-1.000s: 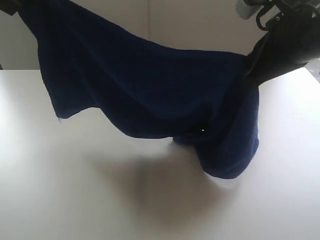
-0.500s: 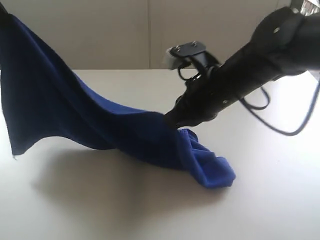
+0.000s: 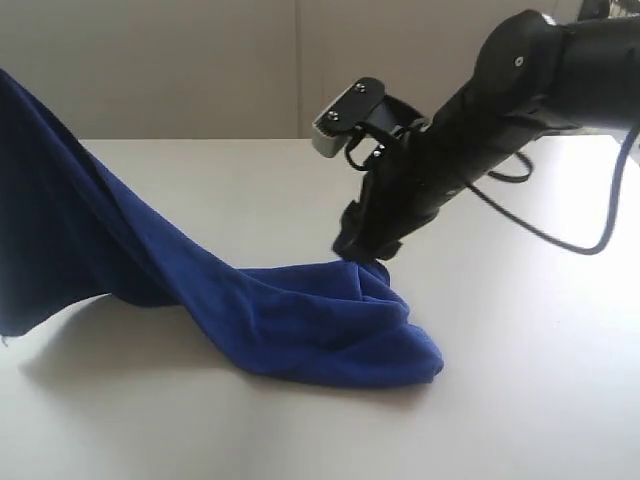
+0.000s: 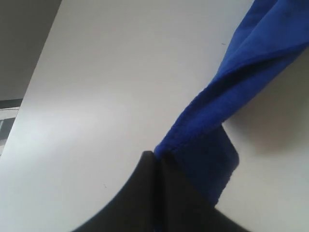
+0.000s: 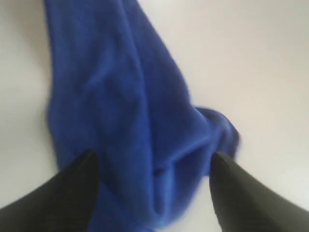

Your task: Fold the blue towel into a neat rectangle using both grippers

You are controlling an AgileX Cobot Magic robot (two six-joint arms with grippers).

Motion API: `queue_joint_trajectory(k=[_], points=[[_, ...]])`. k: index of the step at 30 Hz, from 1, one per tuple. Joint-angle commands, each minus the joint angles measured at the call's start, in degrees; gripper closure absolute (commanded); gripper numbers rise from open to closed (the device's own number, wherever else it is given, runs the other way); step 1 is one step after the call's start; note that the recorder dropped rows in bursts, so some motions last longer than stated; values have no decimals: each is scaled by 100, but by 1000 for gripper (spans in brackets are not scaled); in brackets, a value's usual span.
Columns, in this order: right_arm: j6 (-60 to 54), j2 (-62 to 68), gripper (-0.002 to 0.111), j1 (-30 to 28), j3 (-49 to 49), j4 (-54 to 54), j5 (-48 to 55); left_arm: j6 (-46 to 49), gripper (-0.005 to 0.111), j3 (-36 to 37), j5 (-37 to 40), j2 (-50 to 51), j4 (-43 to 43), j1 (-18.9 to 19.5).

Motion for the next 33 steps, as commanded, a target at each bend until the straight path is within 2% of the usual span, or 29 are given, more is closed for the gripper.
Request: queue_joint_trajectory(k=[1,7,11,24,33], points=[[328,102,46,-378,-32,-1003,389,-76,107,38,35,-45,50,18],[-54,786,52,-531,-32,-871,815,-76,107,38,-54,-45,39,18],[-250,1168,53,-531,-32,-710,847,-76,107,38,-54,-45,39,18],[-389,1287,53,-531,2,-520,1014,-76,107,38,-100,-45,39,18],[-151,1665,58,-531,2,-509,1250,-76,107,38,-99,-45,-24,18]])
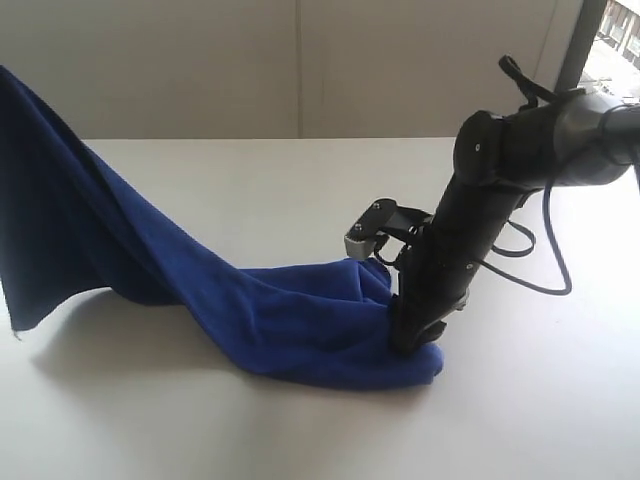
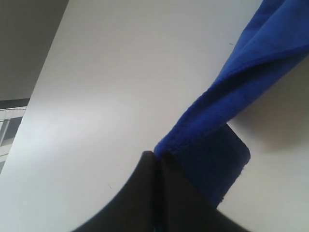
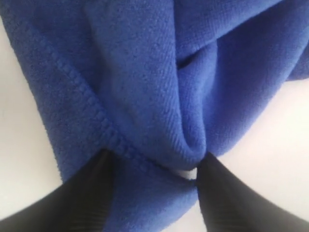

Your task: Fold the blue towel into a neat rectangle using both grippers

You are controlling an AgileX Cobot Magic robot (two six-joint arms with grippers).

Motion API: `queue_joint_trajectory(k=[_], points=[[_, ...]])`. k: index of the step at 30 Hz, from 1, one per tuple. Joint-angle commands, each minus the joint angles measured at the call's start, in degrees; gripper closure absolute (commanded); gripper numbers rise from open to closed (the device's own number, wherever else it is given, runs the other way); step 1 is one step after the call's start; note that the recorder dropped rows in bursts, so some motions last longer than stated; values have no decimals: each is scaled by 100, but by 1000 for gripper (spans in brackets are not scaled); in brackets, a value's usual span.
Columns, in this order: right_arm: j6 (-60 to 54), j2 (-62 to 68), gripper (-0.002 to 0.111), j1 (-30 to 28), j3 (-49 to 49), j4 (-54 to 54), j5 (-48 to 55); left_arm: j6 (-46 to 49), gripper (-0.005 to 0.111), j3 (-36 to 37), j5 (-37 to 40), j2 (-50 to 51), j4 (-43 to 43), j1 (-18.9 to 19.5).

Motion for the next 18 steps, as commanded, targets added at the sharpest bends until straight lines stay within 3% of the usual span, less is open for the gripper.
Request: queue_joint_trajectory(k=[1,12,18], points=[[114,212,58,-41,26,38,162,-55,107,15,24,-45,-88,18],[130,-115,61,-41,26,86,612,-55,107,15,24,-45,-88,18],[130,-131,89,-41,26,276,945,-55,107,15,24,-45,-96,18]])
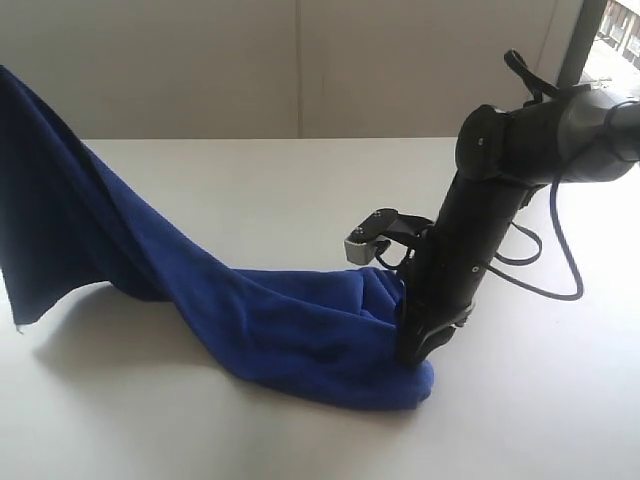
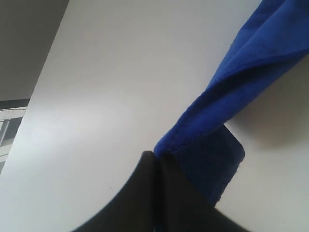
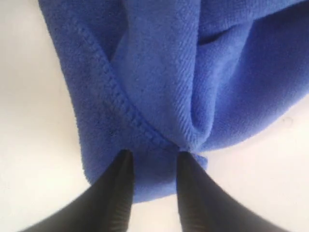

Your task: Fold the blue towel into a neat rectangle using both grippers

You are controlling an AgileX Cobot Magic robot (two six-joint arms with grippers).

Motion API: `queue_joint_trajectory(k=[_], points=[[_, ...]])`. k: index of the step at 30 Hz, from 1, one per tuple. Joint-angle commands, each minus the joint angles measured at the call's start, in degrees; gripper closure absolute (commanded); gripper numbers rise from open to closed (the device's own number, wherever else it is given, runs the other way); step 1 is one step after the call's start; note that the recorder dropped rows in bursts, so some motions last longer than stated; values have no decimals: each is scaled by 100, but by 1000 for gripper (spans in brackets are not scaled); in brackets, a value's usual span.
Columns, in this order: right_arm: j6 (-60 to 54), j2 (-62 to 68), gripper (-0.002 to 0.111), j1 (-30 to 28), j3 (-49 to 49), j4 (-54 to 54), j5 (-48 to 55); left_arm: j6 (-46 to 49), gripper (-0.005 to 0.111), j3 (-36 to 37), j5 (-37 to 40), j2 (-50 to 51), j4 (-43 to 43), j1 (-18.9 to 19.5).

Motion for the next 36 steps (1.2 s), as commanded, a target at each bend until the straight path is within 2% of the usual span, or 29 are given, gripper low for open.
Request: queue_joint_trajectory(k=[1,3,5,6,8,9,11,17,28,36], points=[[-14,-47,93,-41,26,56,126,-55,107,15,39,-45,-84,18],[-133,-47,98,-41,26,56,129,-55,107,15,39,-45,-84,18],[-176,-47,97,-41,26,11,-16,-55,107,15,39,-45,-84,18],[-176,-47,90,-41,26,-2,-96,-55,107,15,39,-45,-84,18],[154,-47,70,-41,26,-231,-279,-55,107,15,39,-45,-97,18],[301,-47,56,-41,26,-384,-335,-55,107,15,39,-45,-97,18],[355,-47,49,-41,26,-442,-355,-55,107,15,39,-45,-97,18],[494,139,54,-41,26,-421,-459,-55,107,15,39,-45,-182,18],[528,475,55,-41,26,-38,-74,-55,107,15,27,-45,-240,18],[377,397,83,-41,26,-48,16,-55,107,15,27,-45,-240,18]])
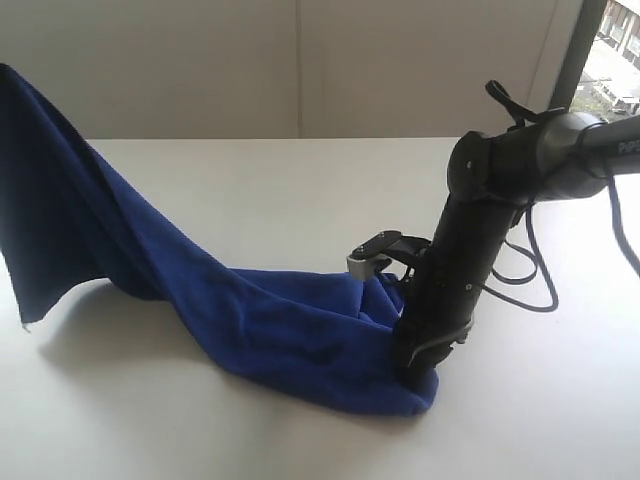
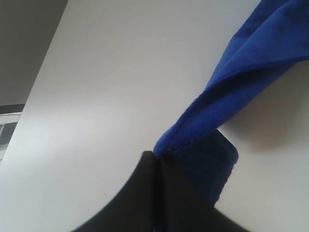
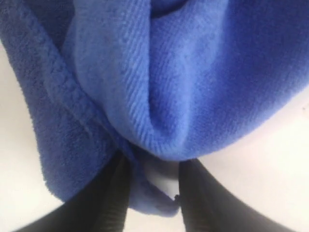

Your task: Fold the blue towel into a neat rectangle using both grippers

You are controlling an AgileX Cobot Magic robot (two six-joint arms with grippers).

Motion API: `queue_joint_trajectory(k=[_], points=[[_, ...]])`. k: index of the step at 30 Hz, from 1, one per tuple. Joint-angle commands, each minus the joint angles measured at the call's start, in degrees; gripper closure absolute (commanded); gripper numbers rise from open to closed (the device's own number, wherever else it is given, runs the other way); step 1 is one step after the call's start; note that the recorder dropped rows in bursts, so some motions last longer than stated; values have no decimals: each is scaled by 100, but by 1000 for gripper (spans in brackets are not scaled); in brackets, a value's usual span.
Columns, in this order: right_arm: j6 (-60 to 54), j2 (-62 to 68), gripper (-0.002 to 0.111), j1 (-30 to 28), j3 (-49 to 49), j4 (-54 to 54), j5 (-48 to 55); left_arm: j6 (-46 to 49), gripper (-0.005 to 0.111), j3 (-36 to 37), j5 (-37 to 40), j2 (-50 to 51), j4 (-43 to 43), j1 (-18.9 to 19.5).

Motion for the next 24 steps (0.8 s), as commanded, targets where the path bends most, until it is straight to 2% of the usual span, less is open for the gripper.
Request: queue_joint_trajectory(k=[1,11,14,18,24], points=[[-95,-42,84,-26,26,17,62,-55,107,15,16,-45,-75,18],[-139,-344,85,-26,16,-159,4,-55,107,15,16,-45,-75,18],[-197,-462,91,-26,16,-159,-58,-55,107,15,16,-45,-75,18],[-197,-592,108,-26,16,-353,-137,-43,107,15,18,-45,-75,18],[26,-1012,108,-26,16,-1010,-403,-43,107,15,29,-45,-75,18]])
